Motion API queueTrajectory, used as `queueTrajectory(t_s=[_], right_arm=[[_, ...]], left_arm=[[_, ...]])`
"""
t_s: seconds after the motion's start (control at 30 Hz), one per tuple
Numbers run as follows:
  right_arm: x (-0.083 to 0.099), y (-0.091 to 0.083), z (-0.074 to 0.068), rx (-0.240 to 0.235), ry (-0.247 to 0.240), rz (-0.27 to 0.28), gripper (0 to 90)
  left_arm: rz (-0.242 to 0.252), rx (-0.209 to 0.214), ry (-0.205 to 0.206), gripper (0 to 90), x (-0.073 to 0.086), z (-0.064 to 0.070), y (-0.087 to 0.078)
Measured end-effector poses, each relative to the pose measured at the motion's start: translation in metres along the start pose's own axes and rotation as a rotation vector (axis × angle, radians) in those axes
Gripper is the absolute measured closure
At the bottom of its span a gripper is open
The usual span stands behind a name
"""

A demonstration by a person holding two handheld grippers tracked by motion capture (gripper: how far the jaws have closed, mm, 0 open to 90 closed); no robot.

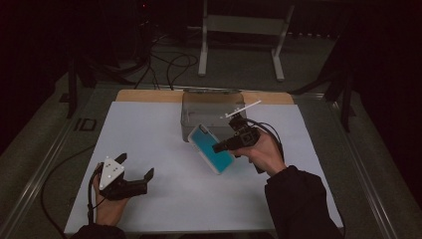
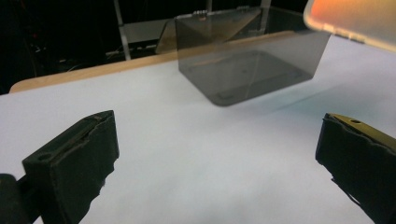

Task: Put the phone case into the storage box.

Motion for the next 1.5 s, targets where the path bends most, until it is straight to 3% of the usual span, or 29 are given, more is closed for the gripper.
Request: queueTrajectory(t_s=[0.43,0.57,0.97,1.5], right_arm=[[-0.005,-0.006,0.007,0.032,0.026,0.043,81.2],[-0.008,-0.008,0.009,0.043,0.035,0.059,81.2],[-0.021,-0.012,0.018,0.094,0.051,0.104,81.2],[-0.040,-0.011,0.027,0.147,0.071,0.165,81.2]], left_arm=[[-0.015,-0.031,0.019,0.5,0.017,-0.006,-0.019],[-0.002,-0.046,0.004,0.5,0.018,-0.008,-0.022],[-0.008,-0.064,-0.012,0.5,0.021,-0.008,-0.025],[-0.013,-0.080,-0.003,0.5,0.021,-0.008,-0.025]])
Point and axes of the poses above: each handheld gripper's, and its own axes: y roughly forward along the jaws, x roughly out of its underside, z roughly to its right, the point moved 2 cm from there along y, roughly forward along the jaws, and after that the axes turned 12 degrees about z, right-handed, at the moved point
